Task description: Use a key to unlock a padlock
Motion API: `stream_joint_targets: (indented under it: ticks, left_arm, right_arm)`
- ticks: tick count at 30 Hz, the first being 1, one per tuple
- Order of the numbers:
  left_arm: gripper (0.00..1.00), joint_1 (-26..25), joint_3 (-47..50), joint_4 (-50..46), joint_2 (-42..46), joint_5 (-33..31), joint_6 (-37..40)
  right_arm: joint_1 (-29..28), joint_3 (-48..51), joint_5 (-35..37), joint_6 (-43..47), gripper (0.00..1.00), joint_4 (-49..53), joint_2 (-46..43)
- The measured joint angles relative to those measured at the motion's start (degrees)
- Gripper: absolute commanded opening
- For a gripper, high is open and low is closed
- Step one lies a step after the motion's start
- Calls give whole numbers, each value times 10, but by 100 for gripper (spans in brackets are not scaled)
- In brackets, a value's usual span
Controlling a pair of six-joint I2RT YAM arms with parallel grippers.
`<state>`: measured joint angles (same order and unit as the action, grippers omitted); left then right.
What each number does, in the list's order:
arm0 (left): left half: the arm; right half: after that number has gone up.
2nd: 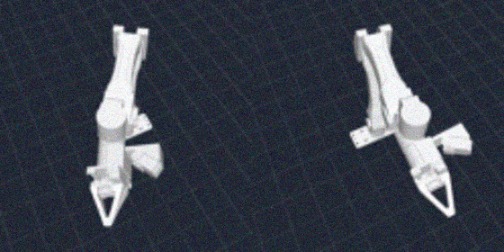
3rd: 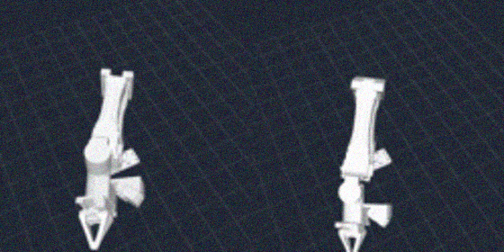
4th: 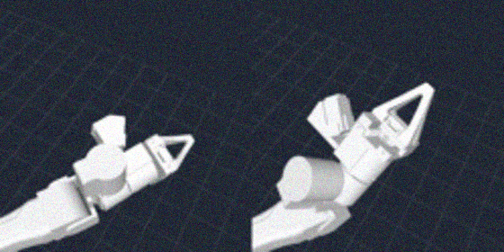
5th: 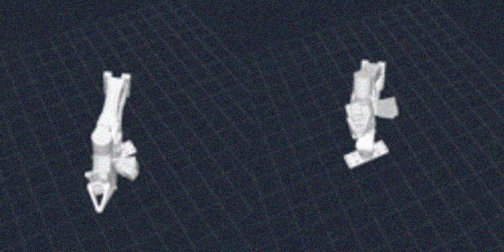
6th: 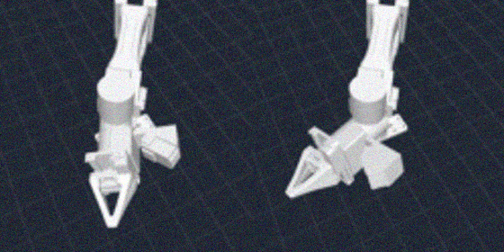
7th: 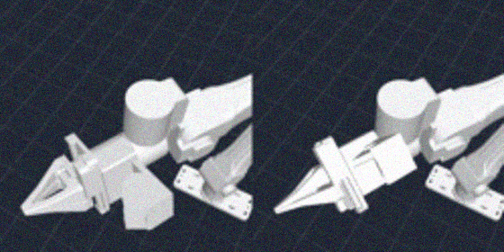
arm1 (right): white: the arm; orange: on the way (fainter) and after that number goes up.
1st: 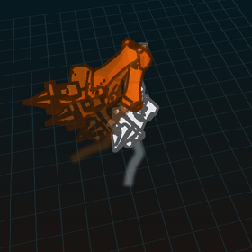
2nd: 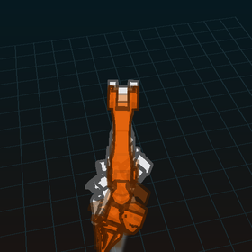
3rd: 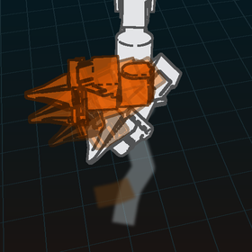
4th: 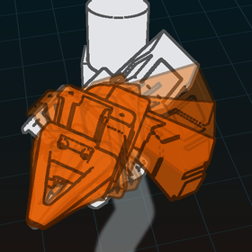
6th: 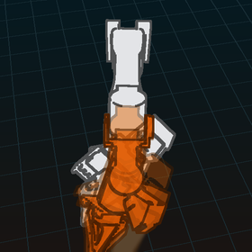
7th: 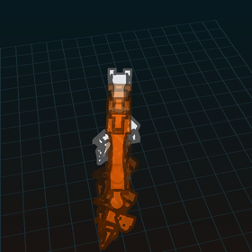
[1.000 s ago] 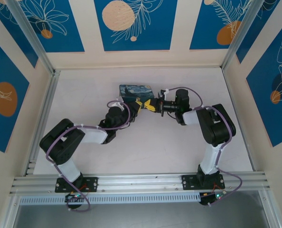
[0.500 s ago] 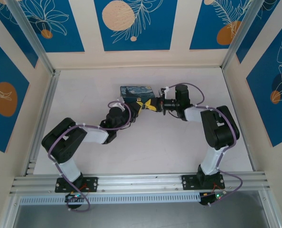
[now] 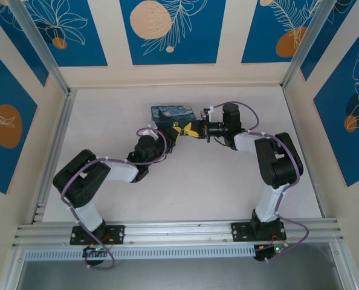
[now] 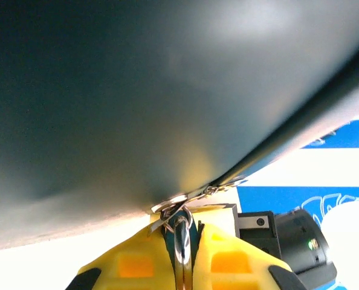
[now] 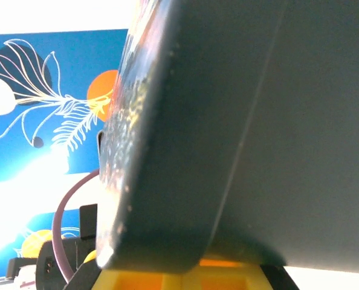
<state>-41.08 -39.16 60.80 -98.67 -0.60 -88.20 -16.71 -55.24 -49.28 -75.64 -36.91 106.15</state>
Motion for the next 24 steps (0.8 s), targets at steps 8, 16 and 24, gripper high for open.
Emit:
stream_joint_targets:
  ticks: [8,16,24]
  left_arm:
    - [0,0,0,-2,-1,-29,1]
    - [0,0,7,-3,-2,-28,-3]
    - [0,-11,24,-5,-2,-28,-20]
  right_arm:
    - [-12,2,30,-77,0,-60,18]
    - [-13,16,41,-59,0,-41,9]
    - [-16,40,50,-27,0,2,-6]
